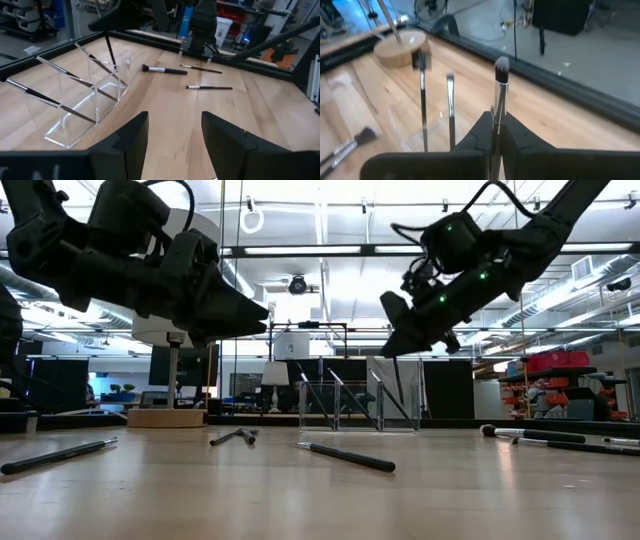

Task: Put items in baskets/containers
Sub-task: Put the black eyeshadow brush into the transparent organizer

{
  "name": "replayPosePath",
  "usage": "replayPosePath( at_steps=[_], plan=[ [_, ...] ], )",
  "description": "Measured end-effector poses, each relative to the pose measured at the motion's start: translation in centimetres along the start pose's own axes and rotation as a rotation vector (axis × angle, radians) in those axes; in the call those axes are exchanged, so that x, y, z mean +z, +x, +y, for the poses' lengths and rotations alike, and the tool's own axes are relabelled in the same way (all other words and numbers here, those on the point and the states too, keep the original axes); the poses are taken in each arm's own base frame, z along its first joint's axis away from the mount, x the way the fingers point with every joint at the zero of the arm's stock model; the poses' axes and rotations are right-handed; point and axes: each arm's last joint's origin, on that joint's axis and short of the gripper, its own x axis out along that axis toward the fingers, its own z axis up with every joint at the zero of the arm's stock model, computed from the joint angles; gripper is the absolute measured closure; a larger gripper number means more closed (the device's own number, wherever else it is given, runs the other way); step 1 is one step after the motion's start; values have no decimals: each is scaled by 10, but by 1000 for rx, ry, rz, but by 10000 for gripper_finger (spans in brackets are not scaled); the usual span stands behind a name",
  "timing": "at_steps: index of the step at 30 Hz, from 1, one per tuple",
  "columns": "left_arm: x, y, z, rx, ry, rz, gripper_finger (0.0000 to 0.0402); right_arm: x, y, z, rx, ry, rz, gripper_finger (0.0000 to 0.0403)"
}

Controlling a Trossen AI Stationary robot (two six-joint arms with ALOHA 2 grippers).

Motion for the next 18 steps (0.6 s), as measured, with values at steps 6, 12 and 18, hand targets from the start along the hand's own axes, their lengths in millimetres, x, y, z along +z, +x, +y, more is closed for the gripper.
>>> replayPosePath(
  at_steps=[6, 12, 18],
  plan=[
    [0, 0, 0, 7, 0, -2, 214, 2, 5, -3, 23, 6, 113, 393],
    [1, 0, 0, 11, -5, -14, 214, 5, 9, -2, 19, -20, 217, 393],
    [2, 0, 0, 9, -8, -23, 214, 0, 13, -6, 7, -25, 247, 379]
  ],
)
